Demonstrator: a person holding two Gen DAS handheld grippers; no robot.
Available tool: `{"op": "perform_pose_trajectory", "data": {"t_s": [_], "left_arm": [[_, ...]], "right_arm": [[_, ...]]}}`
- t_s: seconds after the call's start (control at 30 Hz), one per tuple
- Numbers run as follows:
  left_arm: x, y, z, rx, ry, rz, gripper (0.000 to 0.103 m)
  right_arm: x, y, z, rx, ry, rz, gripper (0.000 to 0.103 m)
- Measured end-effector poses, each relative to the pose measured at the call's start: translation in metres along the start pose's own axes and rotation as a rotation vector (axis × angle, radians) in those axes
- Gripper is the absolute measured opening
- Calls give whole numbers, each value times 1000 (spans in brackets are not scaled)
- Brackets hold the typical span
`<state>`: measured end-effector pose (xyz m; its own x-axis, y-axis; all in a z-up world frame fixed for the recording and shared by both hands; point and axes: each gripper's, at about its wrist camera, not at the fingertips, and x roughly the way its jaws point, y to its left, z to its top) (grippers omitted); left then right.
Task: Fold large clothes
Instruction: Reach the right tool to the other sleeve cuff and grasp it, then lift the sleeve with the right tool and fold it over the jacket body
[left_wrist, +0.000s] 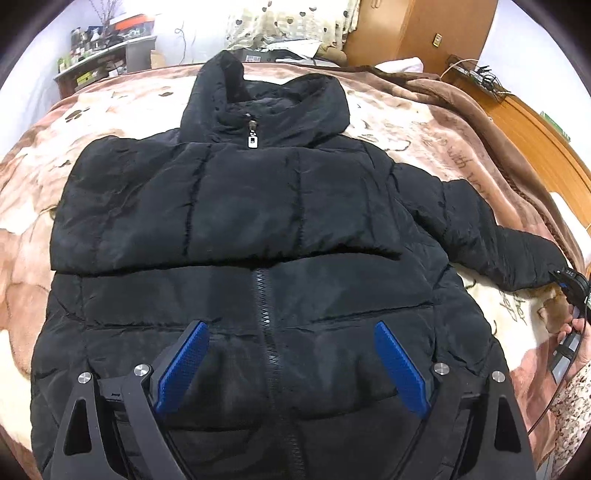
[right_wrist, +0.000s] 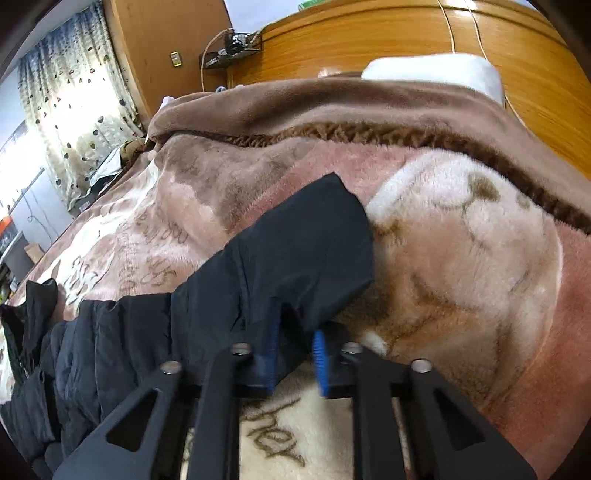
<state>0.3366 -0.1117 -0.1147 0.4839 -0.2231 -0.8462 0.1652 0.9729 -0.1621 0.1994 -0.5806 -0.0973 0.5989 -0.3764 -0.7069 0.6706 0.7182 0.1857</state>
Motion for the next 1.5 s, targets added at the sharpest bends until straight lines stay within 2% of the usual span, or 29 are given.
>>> {"op": "perform_pose_trajectory", "data": {"t_s": [0.2,0.33,0.57,0.97,1.23,1.5], "left_arm": [[-9,11,0,-16,-18,-5,91],[-16,19,1,-29,-28,-11,91],[-33,45,6,-65,-61,-7,91],[-60,94,9,-127,-119,15,91],[-72,133,3,-182,-149,24,91],[-74,171,-4,-245,-154,34,91]], "right_arm": [[-42,31,10,-90,-89,68,6],[-75,62,17,-125,-138,183,6],[-115,120,15,-237,-187,316,6],[-158,224,-9,-401,-168,546,6],[-169,308,-56,-519,-96,658,6],[-170,366,-109,-586,-19,737,6]]}}
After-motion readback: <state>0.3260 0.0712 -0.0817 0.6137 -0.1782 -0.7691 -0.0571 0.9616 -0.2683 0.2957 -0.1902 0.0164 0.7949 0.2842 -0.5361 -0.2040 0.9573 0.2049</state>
